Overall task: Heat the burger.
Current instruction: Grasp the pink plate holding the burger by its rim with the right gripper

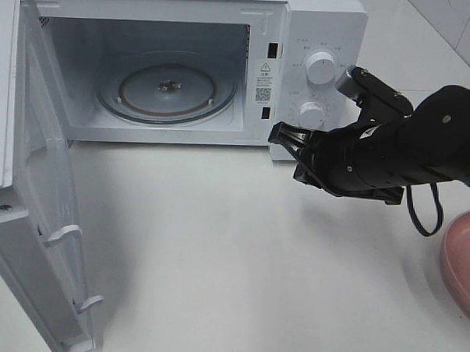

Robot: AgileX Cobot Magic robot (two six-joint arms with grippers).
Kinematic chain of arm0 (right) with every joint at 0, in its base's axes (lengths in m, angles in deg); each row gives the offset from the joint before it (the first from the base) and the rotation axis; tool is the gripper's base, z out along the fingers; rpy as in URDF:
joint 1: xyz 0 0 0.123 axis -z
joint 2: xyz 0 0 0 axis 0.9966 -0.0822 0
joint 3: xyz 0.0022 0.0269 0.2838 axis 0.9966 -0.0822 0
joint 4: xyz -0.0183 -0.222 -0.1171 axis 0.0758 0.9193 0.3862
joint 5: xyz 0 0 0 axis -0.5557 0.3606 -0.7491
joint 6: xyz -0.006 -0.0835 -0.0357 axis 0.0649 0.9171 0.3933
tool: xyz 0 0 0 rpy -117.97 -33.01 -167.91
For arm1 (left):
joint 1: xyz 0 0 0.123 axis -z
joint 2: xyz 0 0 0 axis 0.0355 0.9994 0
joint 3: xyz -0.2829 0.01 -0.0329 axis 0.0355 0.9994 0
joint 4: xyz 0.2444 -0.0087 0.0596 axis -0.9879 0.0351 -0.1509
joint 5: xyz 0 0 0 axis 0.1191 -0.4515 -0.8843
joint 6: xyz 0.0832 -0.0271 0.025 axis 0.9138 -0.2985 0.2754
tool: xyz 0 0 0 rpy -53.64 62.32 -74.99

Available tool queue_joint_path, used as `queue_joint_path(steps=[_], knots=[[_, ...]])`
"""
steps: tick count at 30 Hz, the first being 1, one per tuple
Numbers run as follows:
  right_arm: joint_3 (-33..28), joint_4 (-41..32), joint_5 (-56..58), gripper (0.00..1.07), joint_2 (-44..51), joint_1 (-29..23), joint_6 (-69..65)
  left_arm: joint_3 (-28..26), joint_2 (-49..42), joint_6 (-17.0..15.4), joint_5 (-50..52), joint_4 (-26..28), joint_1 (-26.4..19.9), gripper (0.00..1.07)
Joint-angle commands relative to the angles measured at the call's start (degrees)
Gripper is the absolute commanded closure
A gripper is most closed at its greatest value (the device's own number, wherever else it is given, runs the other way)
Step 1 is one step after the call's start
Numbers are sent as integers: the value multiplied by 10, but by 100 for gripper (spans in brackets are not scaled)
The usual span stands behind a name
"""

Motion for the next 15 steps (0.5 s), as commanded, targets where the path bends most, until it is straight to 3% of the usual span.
queue_joint_path(steps=[1,7,15], knots=[[-2,7,48,102,18,19,53,1,-10,-1,-1,5,2,30],[-2,40,142,101,53,49,114,1,-10,-1,-1,5,2,30],[-2,172,264,98,103,55,95,1,-10,-1,-1,5,2,30]])
